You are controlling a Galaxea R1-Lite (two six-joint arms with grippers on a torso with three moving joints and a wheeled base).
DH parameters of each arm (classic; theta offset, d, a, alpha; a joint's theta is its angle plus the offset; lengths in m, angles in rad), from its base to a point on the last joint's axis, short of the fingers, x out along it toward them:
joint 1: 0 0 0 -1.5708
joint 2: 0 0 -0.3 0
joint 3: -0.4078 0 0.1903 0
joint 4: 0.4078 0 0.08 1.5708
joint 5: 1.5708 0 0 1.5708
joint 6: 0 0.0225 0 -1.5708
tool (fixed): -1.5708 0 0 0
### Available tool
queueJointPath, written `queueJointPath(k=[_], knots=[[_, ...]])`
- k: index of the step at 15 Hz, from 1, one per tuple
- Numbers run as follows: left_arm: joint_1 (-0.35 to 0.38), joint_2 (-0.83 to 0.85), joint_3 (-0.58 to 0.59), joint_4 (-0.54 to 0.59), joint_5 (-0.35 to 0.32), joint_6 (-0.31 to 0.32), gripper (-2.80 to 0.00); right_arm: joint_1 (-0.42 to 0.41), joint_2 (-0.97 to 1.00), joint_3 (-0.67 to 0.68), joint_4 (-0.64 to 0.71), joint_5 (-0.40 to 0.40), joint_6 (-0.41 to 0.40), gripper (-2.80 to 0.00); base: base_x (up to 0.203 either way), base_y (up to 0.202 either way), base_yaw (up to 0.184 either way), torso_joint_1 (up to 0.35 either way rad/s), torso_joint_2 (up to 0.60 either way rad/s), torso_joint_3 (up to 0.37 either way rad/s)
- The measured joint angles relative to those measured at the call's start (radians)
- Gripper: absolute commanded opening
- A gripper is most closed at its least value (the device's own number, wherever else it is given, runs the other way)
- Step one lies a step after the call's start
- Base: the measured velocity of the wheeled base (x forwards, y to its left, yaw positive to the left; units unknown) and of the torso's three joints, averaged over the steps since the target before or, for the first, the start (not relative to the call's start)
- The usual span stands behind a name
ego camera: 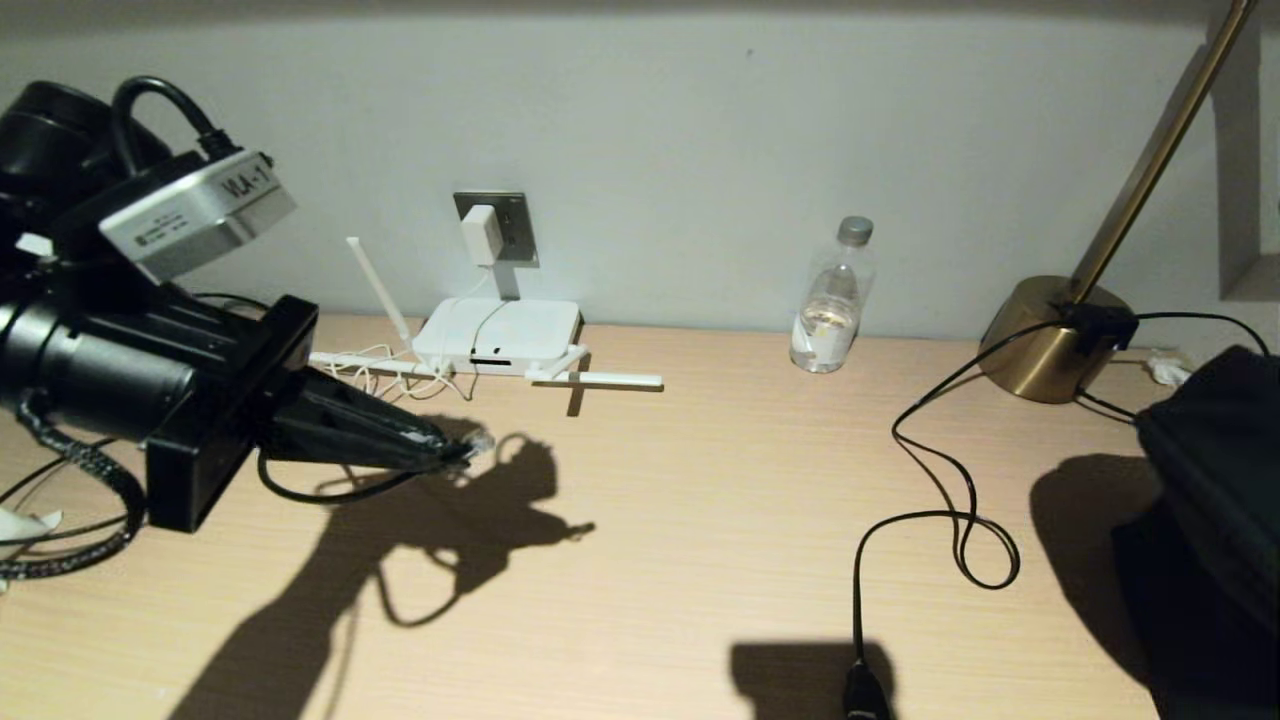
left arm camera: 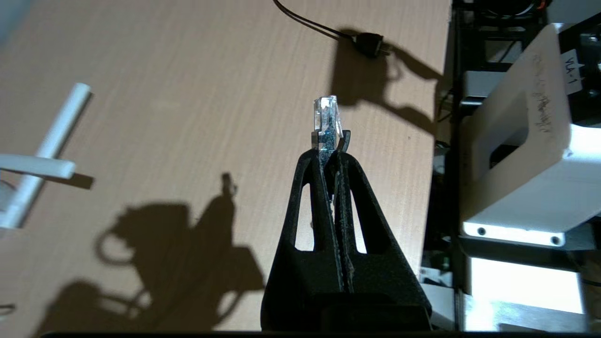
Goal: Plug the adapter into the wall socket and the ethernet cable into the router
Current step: Hand it to the other hand
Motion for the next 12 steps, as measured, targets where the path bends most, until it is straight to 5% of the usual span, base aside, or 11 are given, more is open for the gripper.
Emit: queueJointPath(k=[3, 4, 7, 12], knots=[[0.001, 0.007, 0.005, -0.104, 0.001, -0.001, -2.80, 0.006, 0.317, -0.300, 0.046, 0.118, 0.032, -2.80, 0.000, 0.000, 0.000, 0.000, 0.00, 0.000], [-0.001, 0.011, 0.013, -0.126, 0.002, 0.000, -2.80, 0.015, 0.422, -0.371, 0.064, 0.173, 0.042, 0.00, 0.000, 0.000, 0.000, 0.000, 0.00, 0.000], [-0.002, 0.006, 0.063, -0.191, 0.025, 0.004, -2.80, 0.129, 0.688, -0.554, 0.099, 0.293, 0.119, 0.00, 0.000, 0.000, 0.000, 0.000, 0.00, 0.000], [-0.030, -0.013, 0.111, -0.286, 0.121, 0.003, -2.80, 0.483, 0.979, -0.880, 0.112, 0.329, 0.467, 0.00, 0.000, 0.000, 0.000, 0.000, 0.00, 0.000]])
